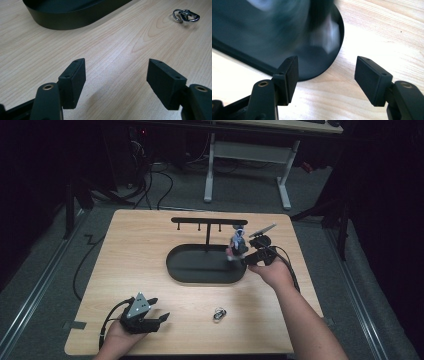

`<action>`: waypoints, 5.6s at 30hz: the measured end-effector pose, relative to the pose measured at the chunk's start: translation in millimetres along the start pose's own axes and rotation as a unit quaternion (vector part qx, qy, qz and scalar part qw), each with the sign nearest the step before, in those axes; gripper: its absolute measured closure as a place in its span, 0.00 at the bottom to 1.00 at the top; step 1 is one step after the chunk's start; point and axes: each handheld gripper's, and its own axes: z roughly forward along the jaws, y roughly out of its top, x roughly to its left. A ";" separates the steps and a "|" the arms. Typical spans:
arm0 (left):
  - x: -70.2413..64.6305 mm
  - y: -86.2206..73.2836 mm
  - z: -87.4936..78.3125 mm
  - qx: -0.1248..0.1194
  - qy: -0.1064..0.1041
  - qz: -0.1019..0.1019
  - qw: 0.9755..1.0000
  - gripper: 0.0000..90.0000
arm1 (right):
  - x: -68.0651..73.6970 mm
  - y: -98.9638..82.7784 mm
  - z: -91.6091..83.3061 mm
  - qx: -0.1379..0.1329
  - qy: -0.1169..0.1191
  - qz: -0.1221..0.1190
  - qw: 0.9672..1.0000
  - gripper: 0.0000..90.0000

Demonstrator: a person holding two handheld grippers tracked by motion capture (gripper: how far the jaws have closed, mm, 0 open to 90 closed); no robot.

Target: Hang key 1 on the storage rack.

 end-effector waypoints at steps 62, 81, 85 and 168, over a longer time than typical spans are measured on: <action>-6.8 -4.1 -5.4 -0.002 -0.005 -0.004 1.000 0.38 | 97.5 -168.7 40.5 -0.143 0.113 -0.121 0.976 0.98; -13.0 3.6 1.7 -0.002 -0.016 0.017 1.000 0.38 | 10.7 -199.1 12.9 -0.173 0.065 -0.012 0.983 0.96; -12.6 3.0 1.3 -0.002 -0.014 0.015 1.000 0.38 | 16.3 -215.3 -10.9 -0.197 0.063 -0.011 0.978 0.98; -10.3 0.8 -0.1 0.004 -0.011 0.017 1.000 0.39 | -6.2 -187.1 -16.9 0.050 0.013 -0.061 0.997 0.71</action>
